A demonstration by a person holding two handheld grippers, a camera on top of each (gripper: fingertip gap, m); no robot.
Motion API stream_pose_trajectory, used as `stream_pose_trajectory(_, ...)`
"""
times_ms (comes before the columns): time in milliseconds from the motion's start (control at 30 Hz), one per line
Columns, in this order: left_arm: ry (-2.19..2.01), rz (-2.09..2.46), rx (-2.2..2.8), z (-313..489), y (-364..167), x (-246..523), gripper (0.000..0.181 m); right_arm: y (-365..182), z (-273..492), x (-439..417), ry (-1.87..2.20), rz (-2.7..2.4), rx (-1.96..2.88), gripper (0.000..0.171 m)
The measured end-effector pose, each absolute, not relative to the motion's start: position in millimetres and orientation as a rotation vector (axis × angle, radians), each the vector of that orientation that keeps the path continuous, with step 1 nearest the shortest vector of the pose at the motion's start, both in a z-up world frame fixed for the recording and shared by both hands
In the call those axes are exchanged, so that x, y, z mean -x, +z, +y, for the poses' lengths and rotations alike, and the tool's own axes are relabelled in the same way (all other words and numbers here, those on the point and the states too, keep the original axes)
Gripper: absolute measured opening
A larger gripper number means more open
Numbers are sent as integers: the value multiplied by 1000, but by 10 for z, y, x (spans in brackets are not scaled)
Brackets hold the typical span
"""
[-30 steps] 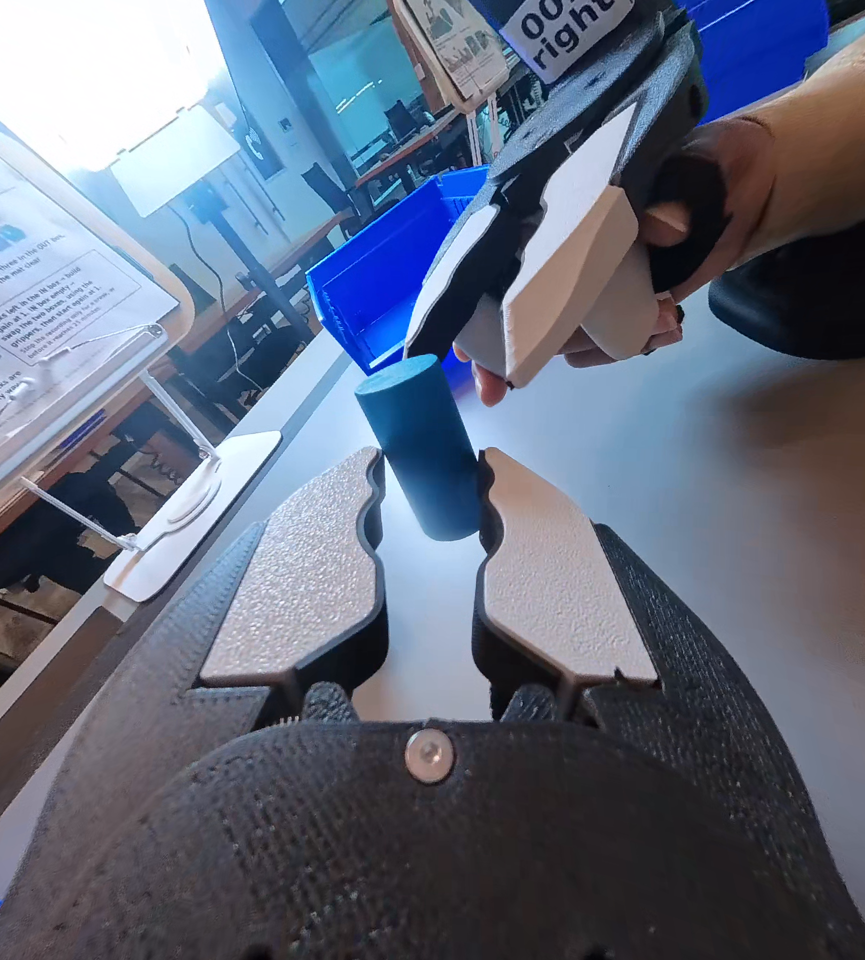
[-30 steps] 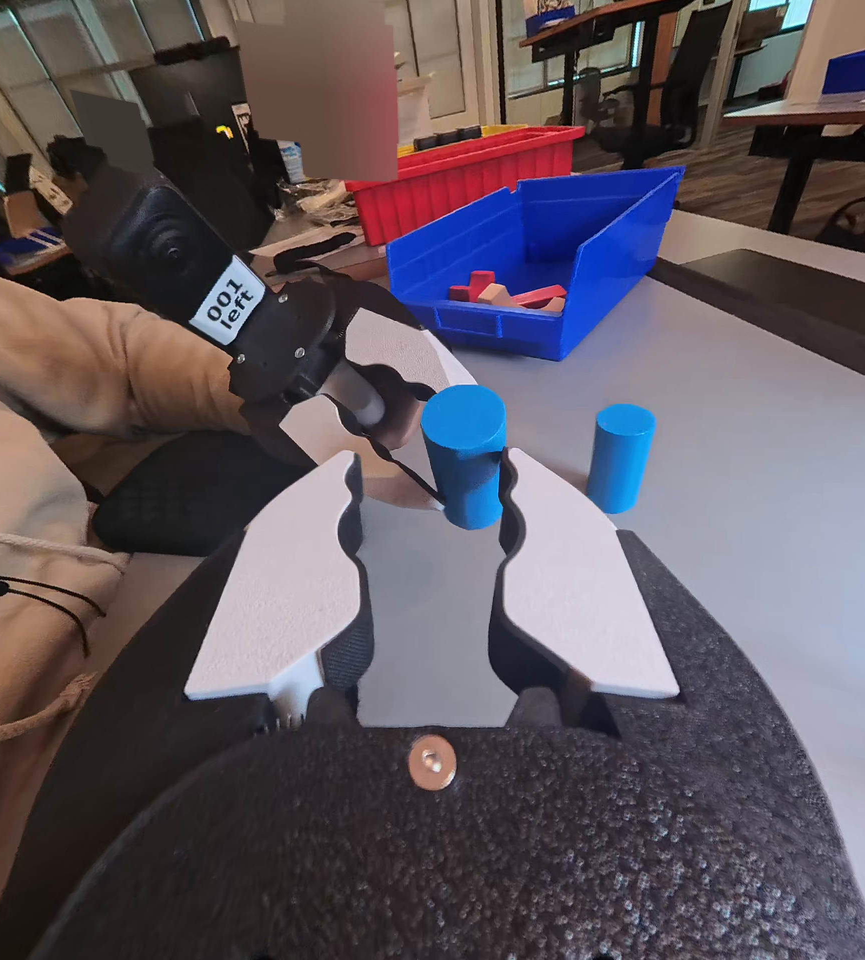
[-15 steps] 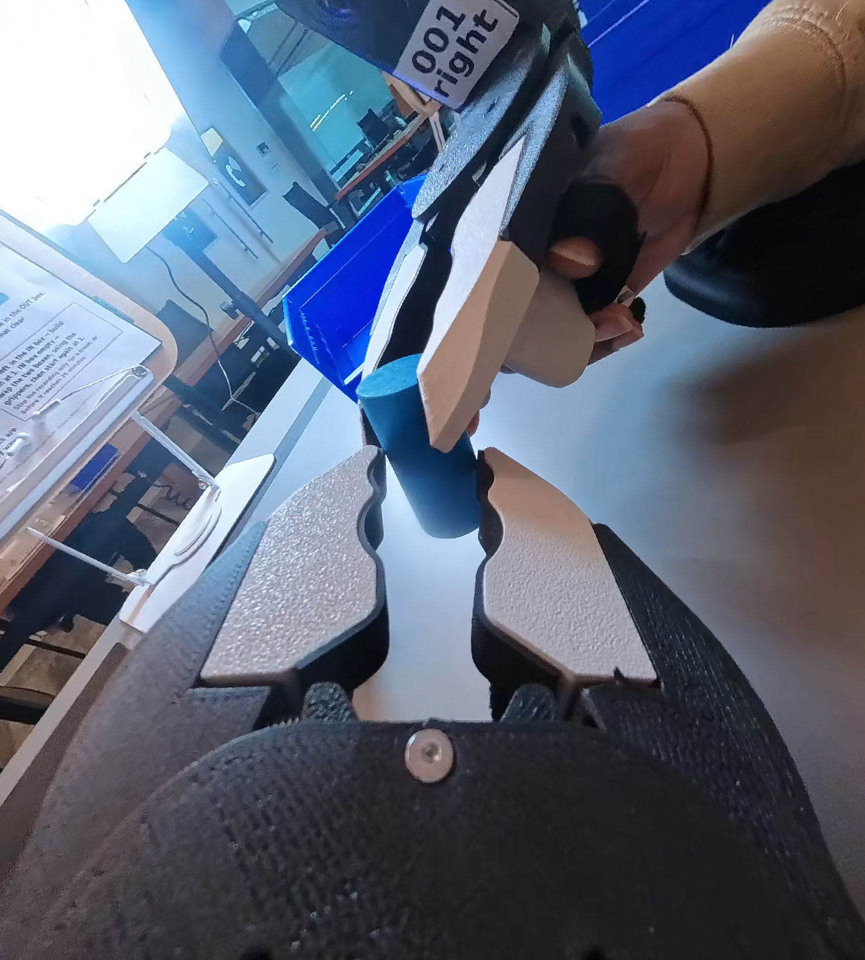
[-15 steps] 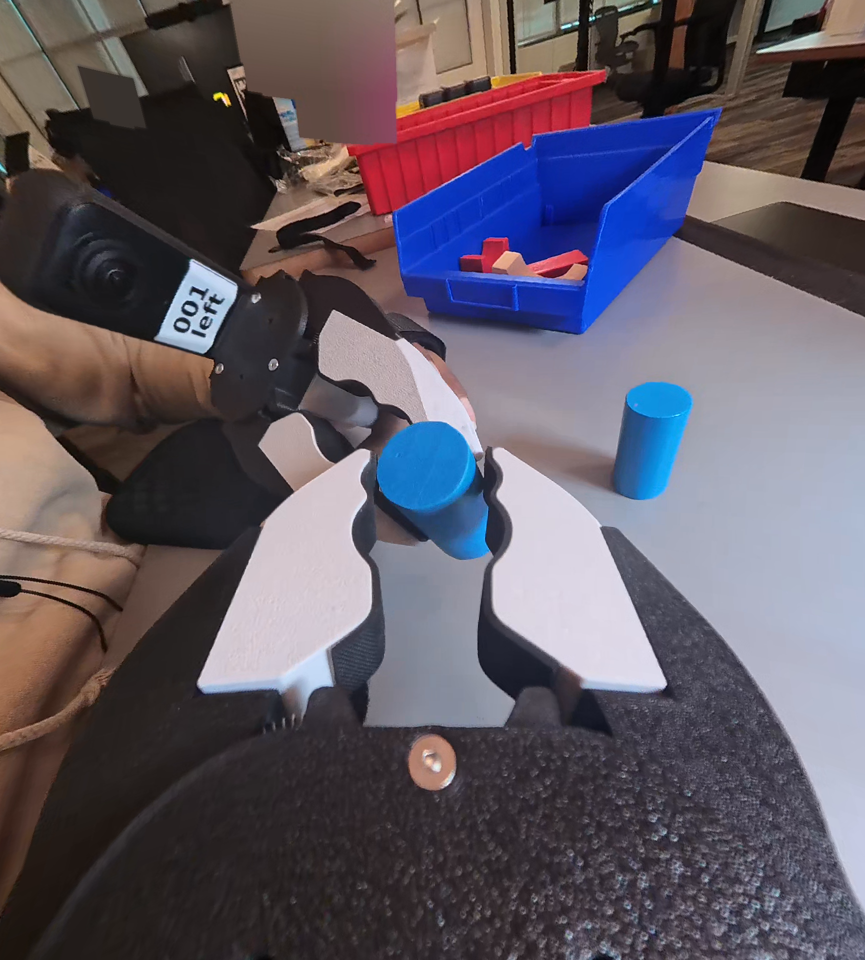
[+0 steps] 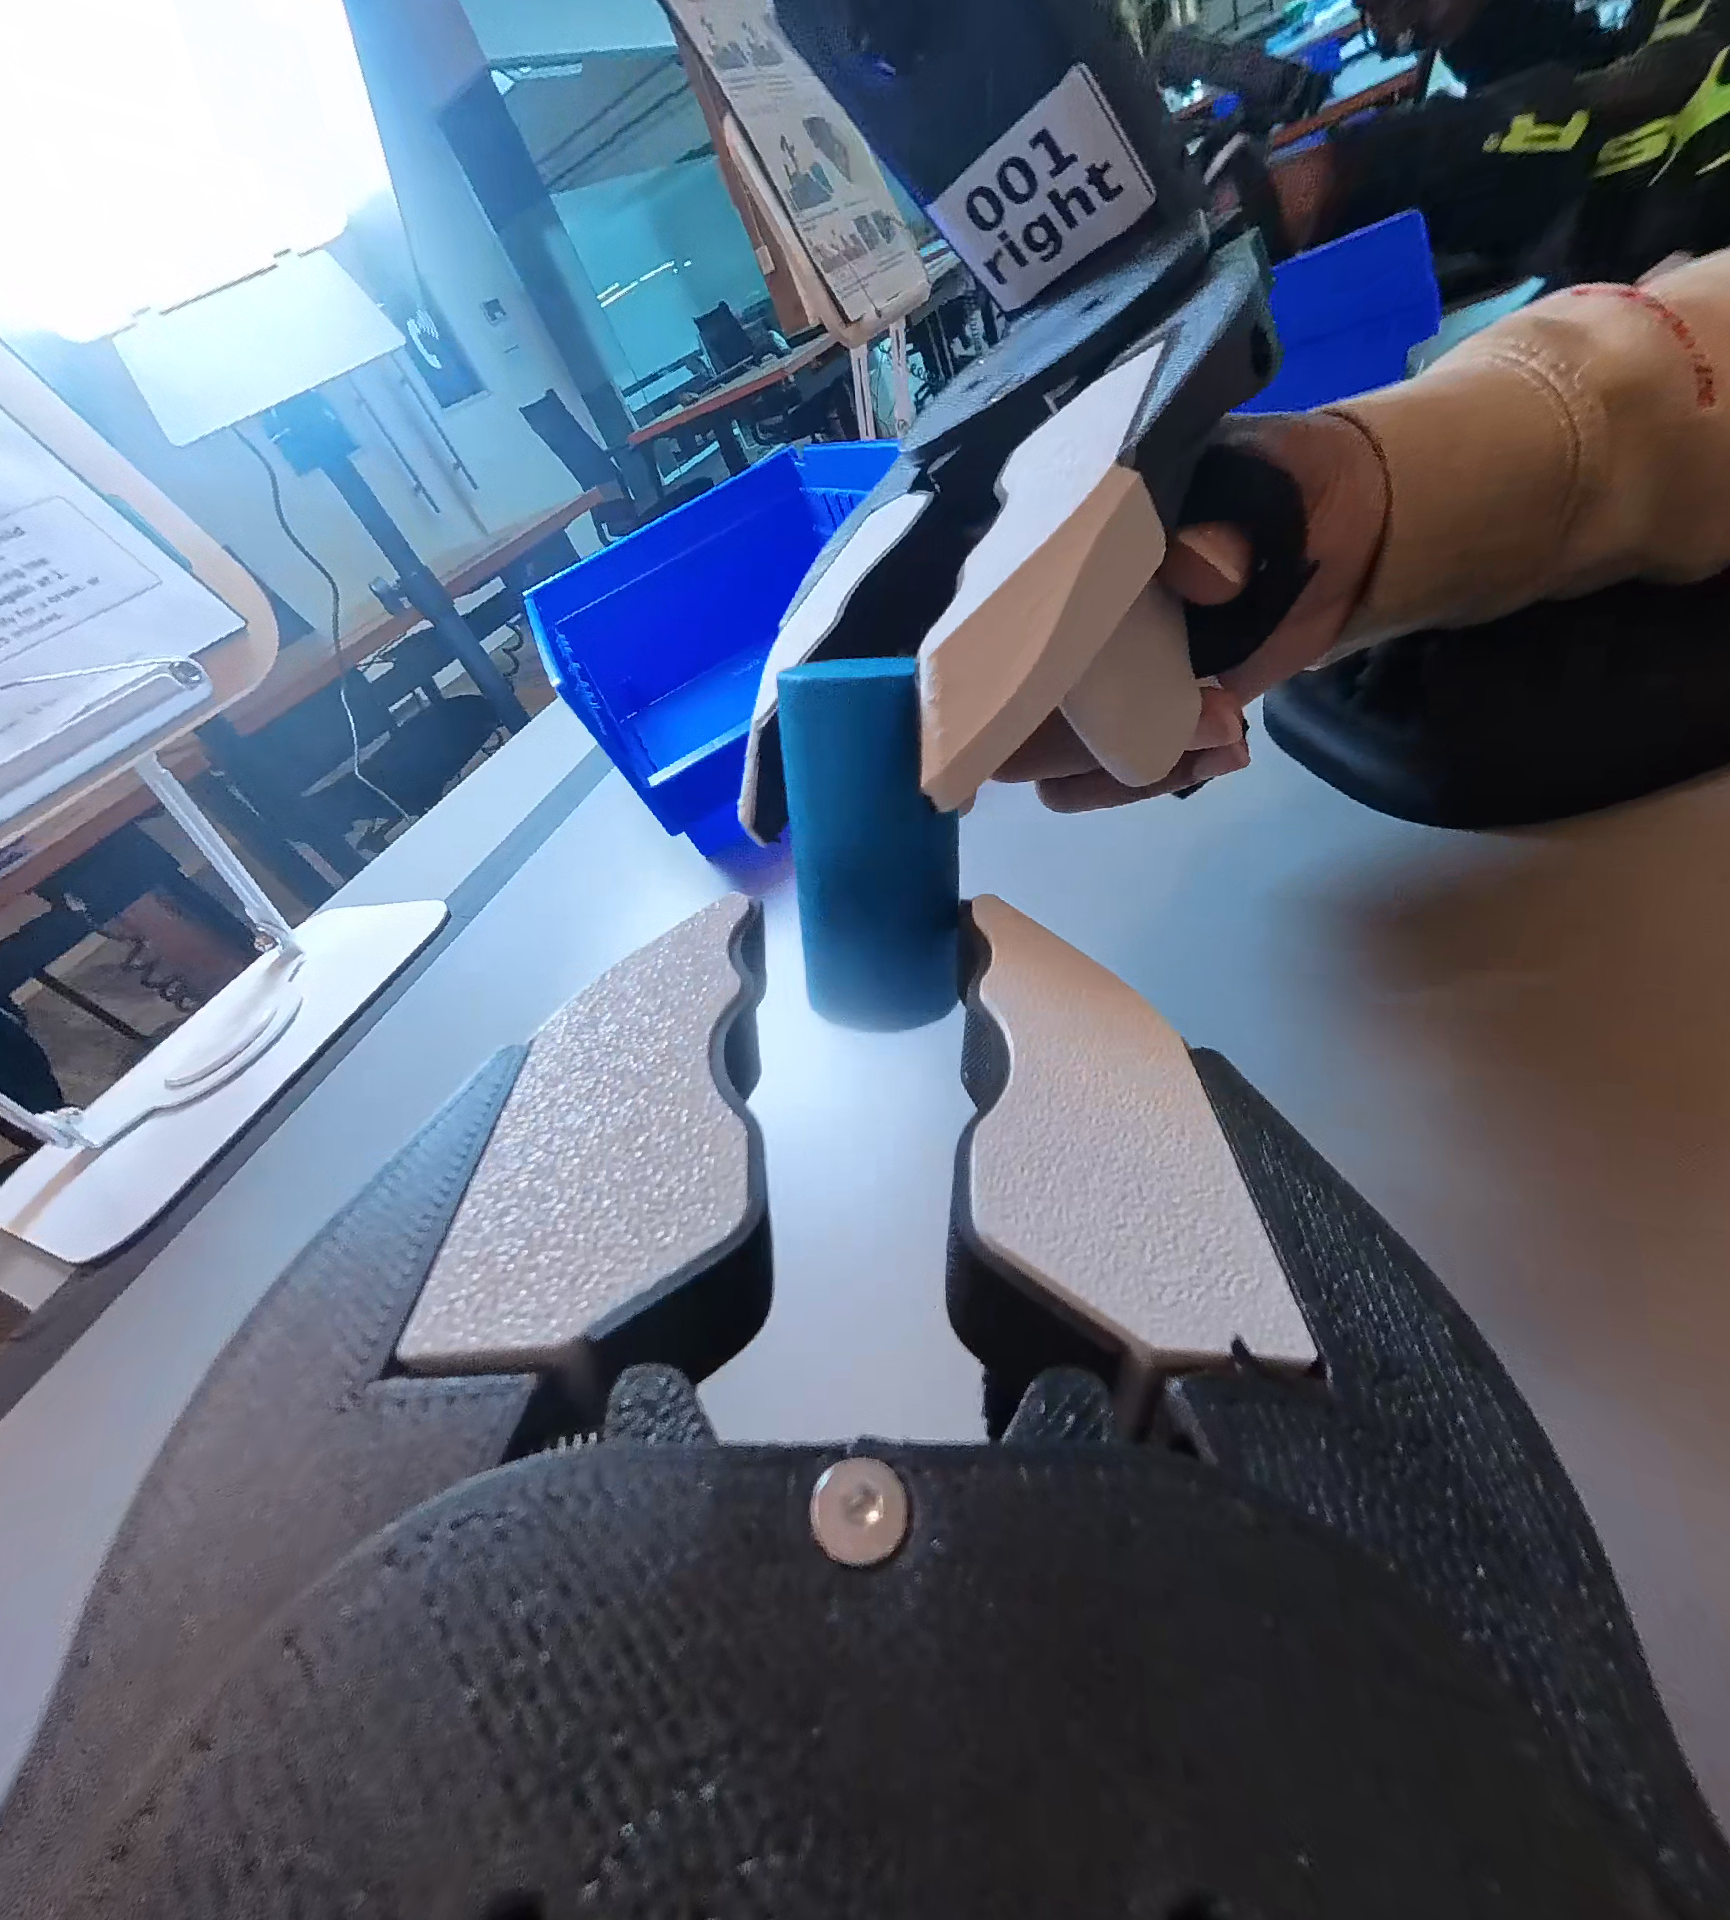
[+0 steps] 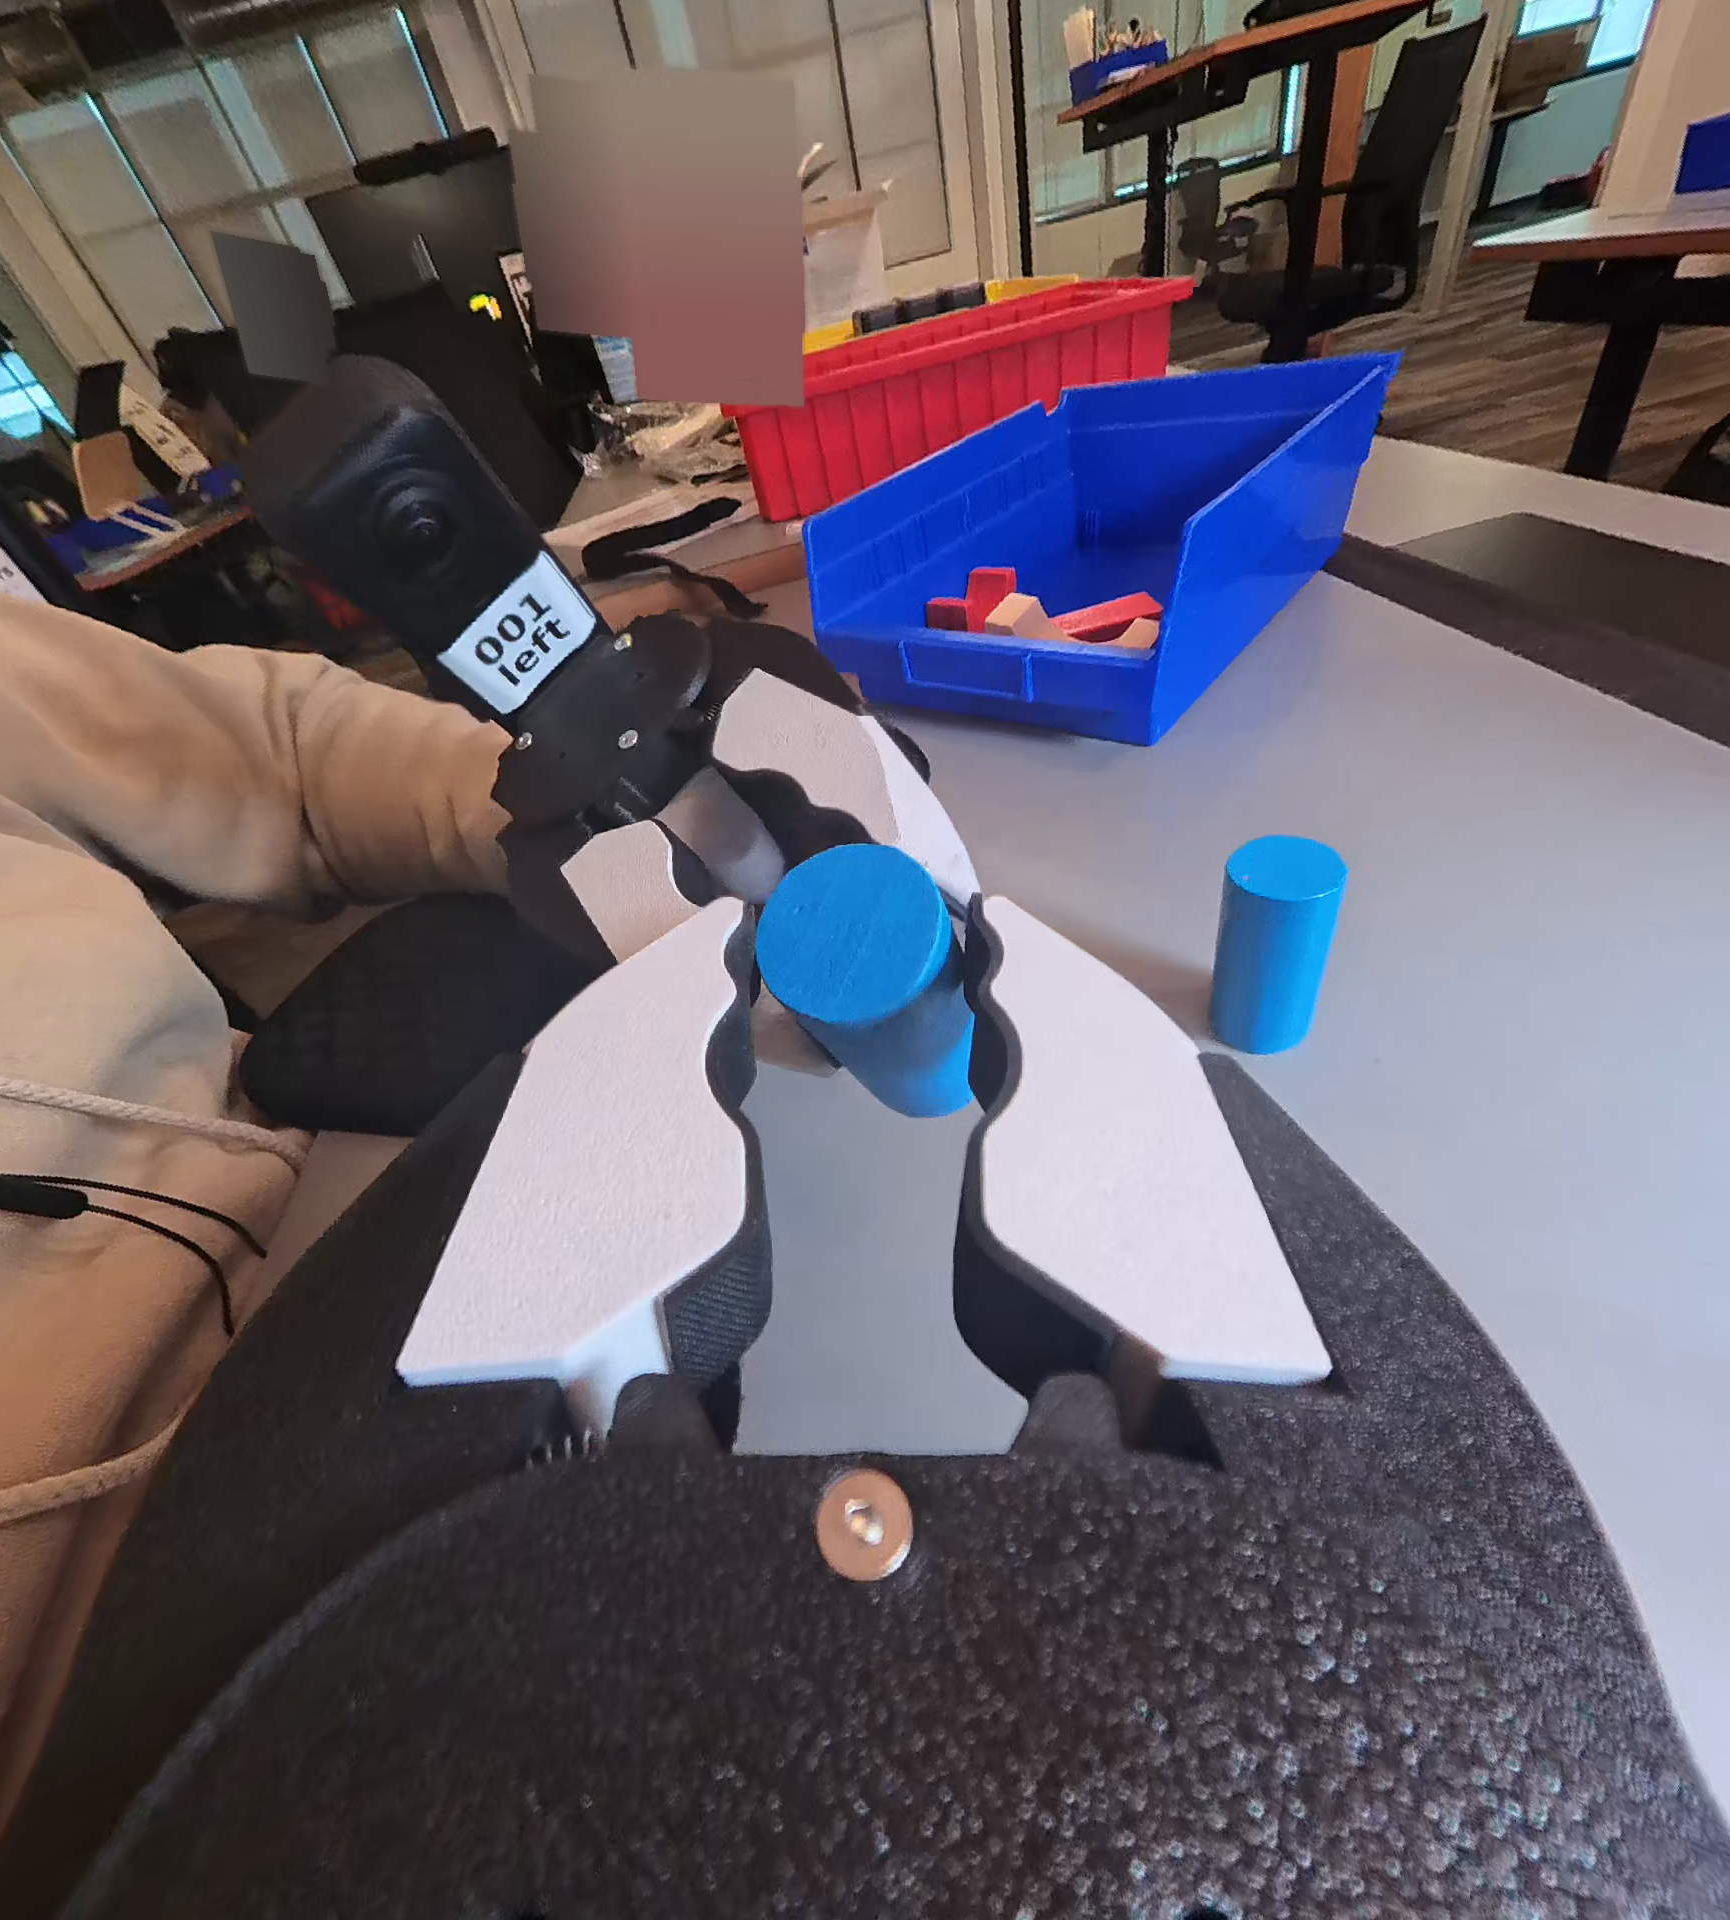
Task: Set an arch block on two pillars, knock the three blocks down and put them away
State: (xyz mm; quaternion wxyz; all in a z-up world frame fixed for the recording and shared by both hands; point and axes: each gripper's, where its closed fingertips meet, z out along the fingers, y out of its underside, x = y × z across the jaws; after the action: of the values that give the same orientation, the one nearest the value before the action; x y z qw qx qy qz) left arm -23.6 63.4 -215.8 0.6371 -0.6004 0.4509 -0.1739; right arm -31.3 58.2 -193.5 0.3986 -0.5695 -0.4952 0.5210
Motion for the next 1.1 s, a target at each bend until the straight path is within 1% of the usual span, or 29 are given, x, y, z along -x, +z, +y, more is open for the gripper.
stream_pose_trajectory(67, -431, 999, 1378, 656, -2138, 256, 43, -1874, 620, 283, 1328, -1220, 1430, 38)
stream_pose_trajectory(167, -457, 978, 1418, 698, -2182, 264, 66, -1794, 672, 233, 1354, -1176, 1433, 38)
stream_pose_trajectory(233, -424, 997, 1414, 705, -2206, 249, 69, -1811, 643, 243, 1392, -1181, 1484, 38)
stream_pose_trajectory(300, -377, 1039, 1392, 675, -2223, 204, 66, -1818, 619, 299, 1419, -1144, 1533, 38)
stream_pose_trajectory(400, -313, 1070, 1391, 674, -2259, 167, 49, -1833, 544, 428, 1460, -1087, 1586, 38)
stream_pose_trajectory(433, -357, 1065, 1397, 650, -2250, 148, 44, -1838, 515, 469, 1467, -1075, 1584, 38)
stream_pose_trajectory(533, -486, 1037, 1456, 627, -2260, 157, 40, -1853, 497, 526, 1436, -1066, 1554, 37)
stream_pose_trajectory(633, -530, 1020, 1469, 624, -2239, 166, 38, -1824, 515, 506, 1482, -1045, 1548, 37)
stream_pose_trajectory(867, -486, 953, 1463, 677, -2125, 246, 36, -1736, 644, 399, 1524, -975, 1543, 34)
stream_pose_trajectory(933, -449, 939, 1449, 694, -2083, 278, 35, -1737, 694, 365, 1476, -980, 1550, 38)
stream_pose_trajectory(1000, -407, 948, 1450, 701, -2081, 287, 35, -1752, 694, 346, 1413, -1027, 1548, 39)
stream_pose_trajectory(1100, -160, 1020, 1416, 750, -2133, 322, 35, -1858, 675, 349, 1216, -1152, 1547, 42)
